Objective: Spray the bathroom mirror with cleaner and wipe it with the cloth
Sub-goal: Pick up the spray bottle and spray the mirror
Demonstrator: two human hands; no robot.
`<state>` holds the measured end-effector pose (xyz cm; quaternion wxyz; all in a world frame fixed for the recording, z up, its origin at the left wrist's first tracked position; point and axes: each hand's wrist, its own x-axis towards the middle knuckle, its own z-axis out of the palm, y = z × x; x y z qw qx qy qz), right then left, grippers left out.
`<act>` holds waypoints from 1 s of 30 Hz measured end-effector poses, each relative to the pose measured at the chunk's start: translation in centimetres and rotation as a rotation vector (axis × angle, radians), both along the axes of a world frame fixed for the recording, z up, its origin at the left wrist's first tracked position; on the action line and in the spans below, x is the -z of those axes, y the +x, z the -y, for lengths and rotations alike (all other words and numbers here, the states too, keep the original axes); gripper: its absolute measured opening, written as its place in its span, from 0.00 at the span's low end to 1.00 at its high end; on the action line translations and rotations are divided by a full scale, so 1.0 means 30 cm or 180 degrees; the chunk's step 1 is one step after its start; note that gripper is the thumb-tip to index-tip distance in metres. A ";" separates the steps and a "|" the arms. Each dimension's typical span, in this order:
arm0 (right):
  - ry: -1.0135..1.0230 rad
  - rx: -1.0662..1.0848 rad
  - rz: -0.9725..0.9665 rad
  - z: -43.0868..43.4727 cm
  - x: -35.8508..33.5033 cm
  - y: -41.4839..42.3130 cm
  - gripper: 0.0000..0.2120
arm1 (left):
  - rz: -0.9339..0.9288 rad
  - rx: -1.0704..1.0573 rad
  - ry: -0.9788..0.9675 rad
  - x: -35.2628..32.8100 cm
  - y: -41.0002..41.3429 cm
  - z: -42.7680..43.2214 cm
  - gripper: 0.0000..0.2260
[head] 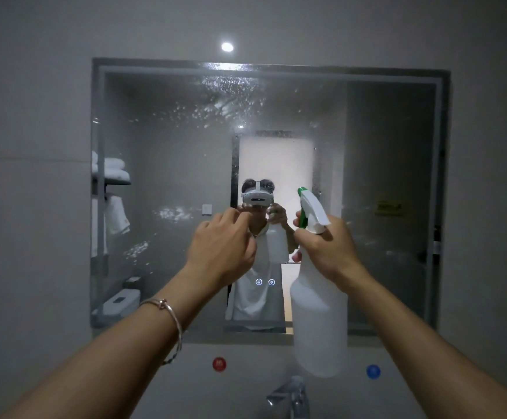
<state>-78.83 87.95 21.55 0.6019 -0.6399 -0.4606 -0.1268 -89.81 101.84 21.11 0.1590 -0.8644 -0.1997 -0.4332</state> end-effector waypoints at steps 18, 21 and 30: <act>-0.0116 -0.0026 0.0361 -0.232 0.020 -0.115 0.07 | 0.0067 -0.0210 -0.0149 0.030 -0.135 -0.181 0.21; -0.0074 -0.0119 0.0333 -0.264 0.015 -0.144 0.05 | 0.0092 -0.0220 -0.0178 0.032 -0.173 -0.209 0.20; -0.0055 -0.0327 0.0269 -0.382 0.027 -0.217 0.03 | 0.0110 -0.0462 -0.0255 0.039 -0.309 -0.299 0.18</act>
